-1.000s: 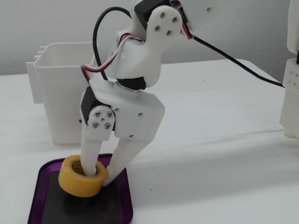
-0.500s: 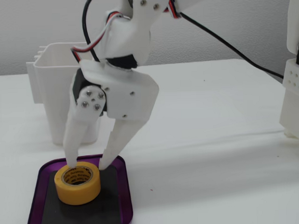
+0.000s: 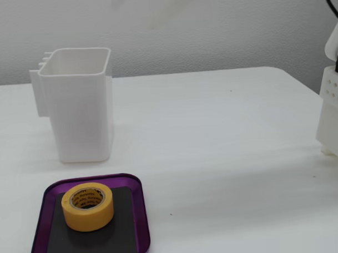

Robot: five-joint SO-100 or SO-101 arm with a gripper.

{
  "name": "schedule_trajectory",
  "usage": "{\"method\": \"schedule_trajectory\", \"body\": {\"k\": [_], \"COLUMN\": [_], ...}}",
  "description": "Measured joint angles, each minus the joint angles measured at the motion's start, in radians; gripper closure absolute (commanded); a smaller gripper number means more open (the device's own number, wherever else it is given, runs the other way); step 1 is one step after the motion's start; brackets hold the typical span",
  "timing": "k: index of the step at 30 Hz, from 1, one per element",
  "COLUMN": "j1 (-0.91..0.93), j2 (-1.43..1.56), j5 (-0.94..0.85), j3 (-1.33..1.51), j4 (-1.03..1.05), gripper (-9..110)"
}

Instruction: Pick up the yellow tape and place it in the box.

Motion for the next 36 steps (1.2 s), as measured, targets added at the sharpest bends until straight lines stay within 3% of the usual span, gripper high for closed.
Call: {"method": "schedule_trajectory", "body": {"k": [9,16,27,30,35,36], "j1": [0.077,0.206,0.218,0.213,0.210,0.210], "j2": [0.491,0.827,1.215,1.262,1.270,1.270], "j5": [0.000,0.107,0.161,0.152,0.150,0.150], "j3": [0.561,1.031,1.476,1.574,1.635,1.641], "j4": [-0.035,-0.196,-0.212,-0.206,-0.187,-0.187], "gripper": [90,78,78,82,103,102]}}
